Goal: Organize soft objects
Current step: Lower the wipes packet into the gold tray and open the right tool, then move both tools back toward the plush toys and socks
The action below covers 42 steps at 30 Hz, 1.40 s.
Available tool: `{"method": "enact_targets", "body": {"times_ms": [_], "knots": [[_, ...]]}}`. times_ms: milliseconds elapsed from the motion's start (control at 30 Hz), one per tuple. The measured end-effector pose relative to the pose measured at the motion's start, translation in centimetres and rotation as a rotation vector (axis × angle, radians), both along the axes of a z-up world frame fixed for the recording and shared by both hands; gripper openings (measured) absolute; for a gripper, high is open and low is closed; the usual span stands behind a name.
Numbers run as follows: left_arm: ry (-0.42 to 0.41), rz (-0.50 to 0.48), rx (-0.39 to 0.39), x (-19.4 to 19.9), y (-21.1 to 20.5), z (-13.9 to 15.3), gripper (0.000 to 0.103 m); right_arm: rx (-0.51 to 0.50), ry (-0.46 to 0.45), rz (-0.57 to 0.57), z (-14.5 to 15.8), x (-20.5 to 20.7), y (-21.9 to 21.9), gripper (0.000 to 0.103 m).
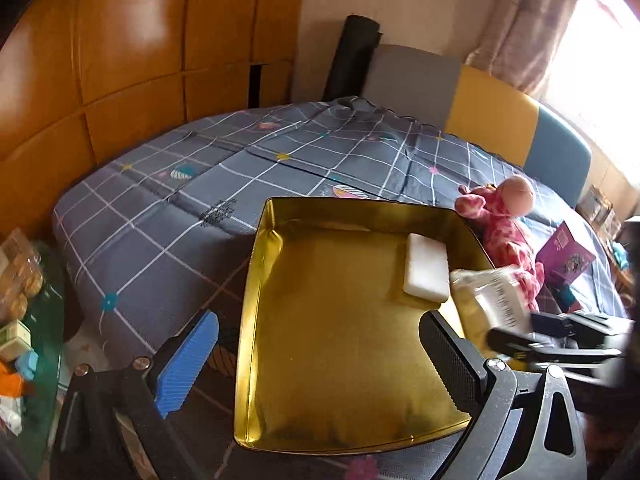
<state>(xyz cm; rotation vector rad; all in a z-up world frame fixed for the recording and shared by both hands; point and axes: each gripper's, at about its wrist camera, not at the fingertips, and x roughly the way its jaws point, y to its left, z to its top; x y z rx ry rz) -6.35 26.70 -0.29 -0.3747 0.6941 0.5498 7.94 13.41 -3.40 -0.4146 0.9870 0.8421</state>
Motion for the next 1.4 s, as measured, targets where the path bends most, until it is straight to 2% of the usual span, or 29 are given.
{"method": "enact_targets", "body": {"times_ms": [100, 167, 233, 267, 533, 700, 833, 1167, 1400], "knots": [[0.000, 0.000, -0.030, 0.0, 0.5, -0.5, 0.101, -0.044, -0.002, -0.019, -1.8, 0.8, 0.5, 0.055], [0.006, -0.015, -0.050, 0.1, 0.5, -0.8, 0.101, -0.037, -0.009, -0.030, -2.1, 1.0, 0.5, 0.057], [0.017, -0.025, -0.049, 0.3, 0.3, -1.1, 0.101, -0.007, -0.005, -0.024, -1.8, 0.7, 0.2, 0.073], [0.021, -0.034, -0.047, 0.4, 0.1, -1.2, 0.101, 0.005, -0.013, -0.024, -1.5, 0.6, 0.0, 0.074], [0.044, -0.068, -0.023, 1.1, -1.4, -1.5, 0.101, 0.074, -0.109, -0.059, 0.9, -1.5, -3.2, 0.074], [0.036, -0.105, 0.002, 1.2, -2.7, -0.9, 0.101, 0.079, -0.169, -0.095, 1.9, -2.7, -5.7, 0.074], [0.030, -0.144, 0.025, 1.3, -4.1, -0.2, 0.101, 0.084, -0.182, -0.132, 2.1, -3.1, -8.1, 0.074], [0.043, -0.251, 0.061, 2.4, -7.5, 0.5, 0.101, 0.077, -0.202, -0.249, 2.3, -2.3, -14.6, 0.074], [0.061, -0.339, 0.094, 3.8, -10.6, 0.9, 0.101, 0.061, -0.238, -0.378, 3.2, -0.6, -21.0, 0.074]]}}
